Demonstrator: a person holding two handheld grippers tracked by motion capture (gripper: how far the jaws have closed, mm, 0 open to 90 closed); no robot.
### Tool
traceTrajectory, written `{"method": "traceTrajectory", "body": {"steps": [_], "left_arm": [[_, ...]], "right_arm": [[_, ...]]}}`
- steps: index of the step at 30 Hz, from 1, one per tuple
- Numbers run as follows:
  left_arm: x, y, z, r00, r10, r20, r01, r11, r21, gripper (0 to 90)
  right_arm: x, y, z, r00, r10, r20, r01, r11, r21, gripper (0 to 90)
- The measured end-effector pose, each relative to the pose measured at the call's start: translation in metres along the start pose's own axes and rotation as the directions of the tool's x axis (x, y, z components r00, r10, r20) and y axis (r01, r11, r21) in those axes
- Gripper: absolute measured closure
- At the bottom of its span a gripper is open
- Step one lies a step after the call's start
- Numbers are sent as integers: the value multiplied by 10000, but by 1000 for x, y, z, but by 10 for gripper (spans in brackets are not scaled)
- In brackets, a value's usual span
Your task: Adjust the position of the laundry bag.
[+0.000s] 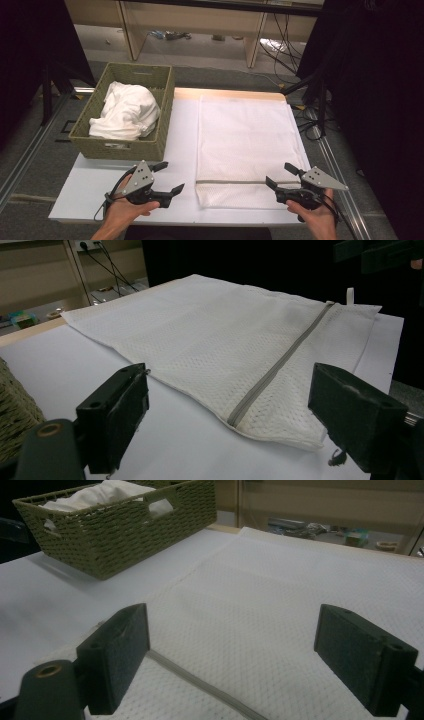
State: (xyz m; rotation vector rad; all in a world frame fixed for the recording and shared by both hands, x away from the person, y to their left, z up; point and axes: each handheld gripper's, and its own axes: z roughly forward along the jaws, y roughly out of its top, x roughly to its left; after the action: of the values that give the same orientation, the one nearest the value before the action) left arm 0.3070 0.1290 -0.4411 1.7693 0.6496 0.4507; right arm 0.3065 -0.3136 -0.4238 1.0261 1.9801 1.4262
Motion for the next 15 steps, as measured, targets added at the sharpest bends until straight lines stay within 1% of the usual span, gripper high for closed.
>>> {"method": "traceTrajectory", "body": {"steps": [1, 3, 4, 5, 7, 8, 9, 10, 11, 12, 13, 15], "left_arm": [[0, 0, 0, 10000, 24, -65, -23, 9999, 110, 162], [0, 0, 0, 10000, 27, -58, -26, 9999, 120, 161], [0, 0, 0, 10000, 14, -58, -14, 9999, 127, 160], [-1, 0, 0, 10000, -61, -46, 61, 9999, 147, 160], [-1, 0, 1, 9999, -76, -65, 77, 9999, 147, 157], [-1, 0, 1, 9999, -95, -63, 96, 9998, 161, 157], [-1, 0, 1, 9999, -95, -63, 96, 9998, 161, 158], [-1, -1, 1, 10000, -9, 3, 9, 9999, 173, 157], [-1, -1, 1, 10000, -6, -56, 7, 9997, 248, 158], [-1, -1, 2, 10000, -44, -15, 44, 9996, 264, 157], [-2, -1, 2, 9998, -187, 25, 186, 9994, 295, 158], [-3, -2, 4, 9999, -132, 71, 130, 9995, 275, 158]], "right_arm": [[0, 0, 0, 10000, 12, -15, -12, 10000, 3, 158], [0, 0, 0, 10000, -48, -6, 48, 10000, -2, 158], [-1, 0, 0, 9998, -161, 101, 161, 9999, 26, 158], [-2, 0, 0, 9998, -193, 86, 193, 9998, 19, 159], [-3, 0, 0, 9998, -179, 66, 179, 9998, 3, 159], [-2, -1, 1, 9999, -125, 106, 127, 9998, -124, 159], [-2, -1, 1, 9999, -125, 106, 127, 9998, -124, 159], [-2, -1, 1, 10000, -41, 26, 40, 9999, 105, 159], [-2, -1, 1, 10000, -29, 35, 29, 9999, 148, 160], [-2, -1, 0, 10000, 35, -11, -34, 9997, 229, 160], [-2, -1, 1, 9999, -43, 140, 41, 9999, 146, 161], [-2, -2, 2, 9997, -110, 198, 108, 9999, 83, 160]]}}
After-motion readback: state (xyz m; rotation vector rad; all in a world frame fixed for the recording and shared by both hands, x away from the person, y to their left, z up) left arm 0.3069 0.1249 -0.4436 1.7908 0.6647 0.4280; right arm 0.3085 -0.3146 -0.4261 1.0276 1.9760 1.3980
